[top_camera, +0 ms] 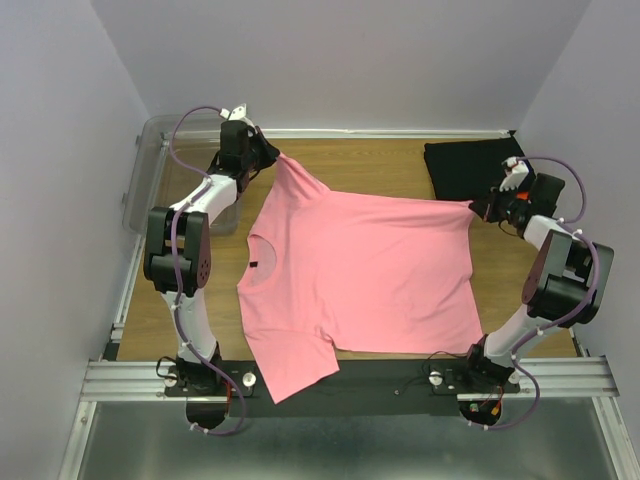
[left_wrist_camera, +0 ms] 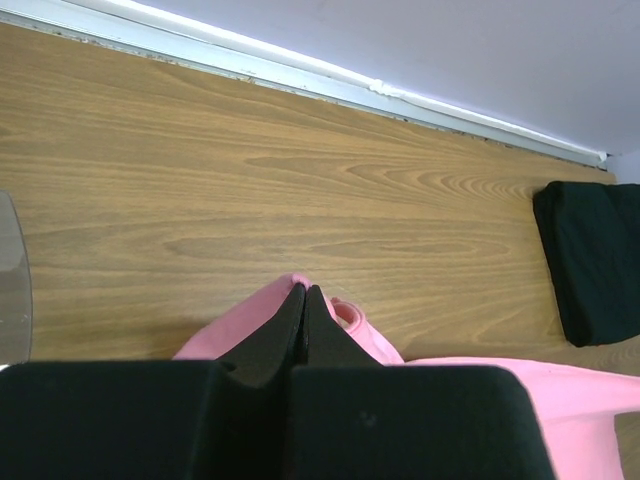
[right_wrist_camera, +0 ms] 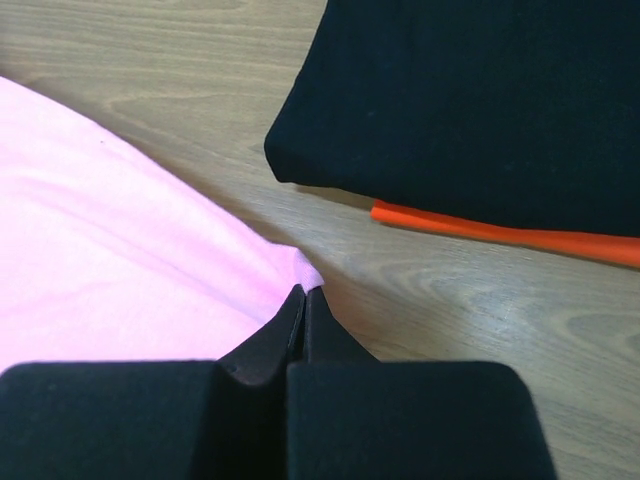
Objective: Fold and stack the t-shirts
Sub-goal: Fold the tshirt
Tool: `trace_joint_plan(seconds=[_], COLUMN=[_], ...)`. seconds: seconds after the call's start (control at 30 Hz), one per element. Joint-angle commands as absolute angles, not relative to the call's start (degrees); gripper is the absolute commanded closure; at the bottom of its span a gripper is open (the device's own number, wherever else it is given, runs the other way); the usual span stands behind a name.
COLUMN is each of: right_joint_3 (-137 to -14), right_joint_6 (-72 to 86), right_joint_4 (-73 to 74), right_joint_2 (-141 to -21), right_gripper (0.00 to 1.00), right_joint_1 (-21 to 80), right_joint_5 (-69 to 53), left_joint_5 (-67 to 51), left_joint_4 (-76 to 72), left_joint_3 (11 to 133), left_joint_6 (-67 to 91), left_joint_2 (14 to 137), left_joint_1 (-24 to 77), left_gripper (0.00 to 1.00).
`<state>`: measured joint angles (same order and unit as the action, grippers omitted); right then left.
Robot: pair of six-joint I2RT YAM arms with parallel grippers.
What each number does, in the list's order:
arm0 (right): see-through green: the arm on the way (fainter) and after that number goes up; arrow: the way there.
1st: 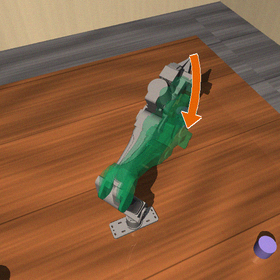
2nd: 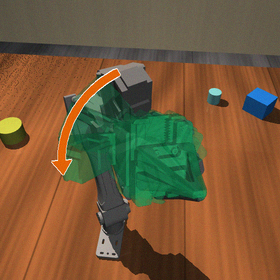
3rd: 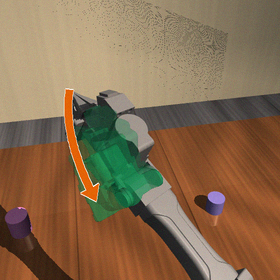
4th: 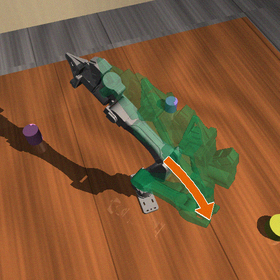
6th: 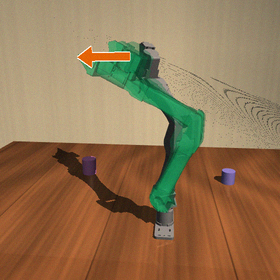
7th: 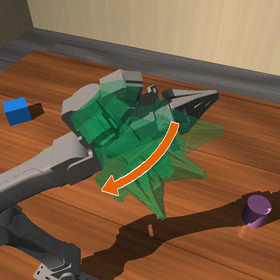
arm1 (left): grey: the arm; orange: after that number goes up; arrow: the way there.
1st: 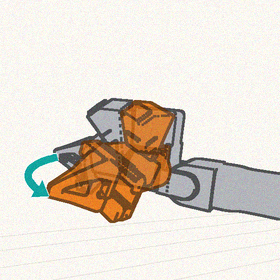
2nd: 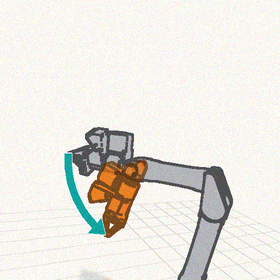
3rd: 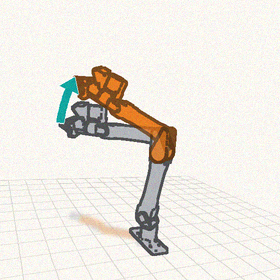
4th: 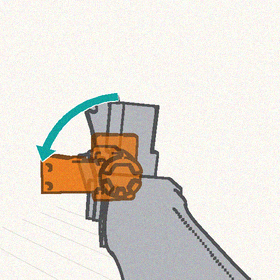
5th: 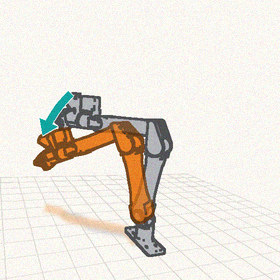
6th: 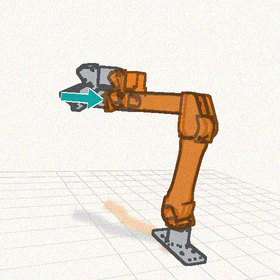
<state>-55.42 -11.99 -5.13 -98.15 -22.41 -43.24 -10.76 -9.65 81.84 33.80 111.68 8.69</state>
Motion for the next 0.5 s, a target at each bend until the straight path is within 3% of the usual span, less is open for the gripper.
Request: trace_joint_plan(seconds=[0.0, 0.47], right_joint_3=[-54.93, -55.19], right_joint_6=[-11.25, -9.41], right_joint_4=[-6.85, -6.86], right_joint_2=[-97.65, -98.44], right_gripper=[0.99, 1.0], right_joint_1=[-23.55, -26.1], right_joint_5=[-45.0, -46.93], left_joint_5=[-11.51, -13.18], left_joint_4=[-9.32, -9.93], left_joint_3=[81.3, 80.33], left_joint_6=[31.91, 31.2], left_joint_2=[108.46, 107.05], left_joint_1=[8.26, 8.09], left_gripper=[1.0, 1.0])
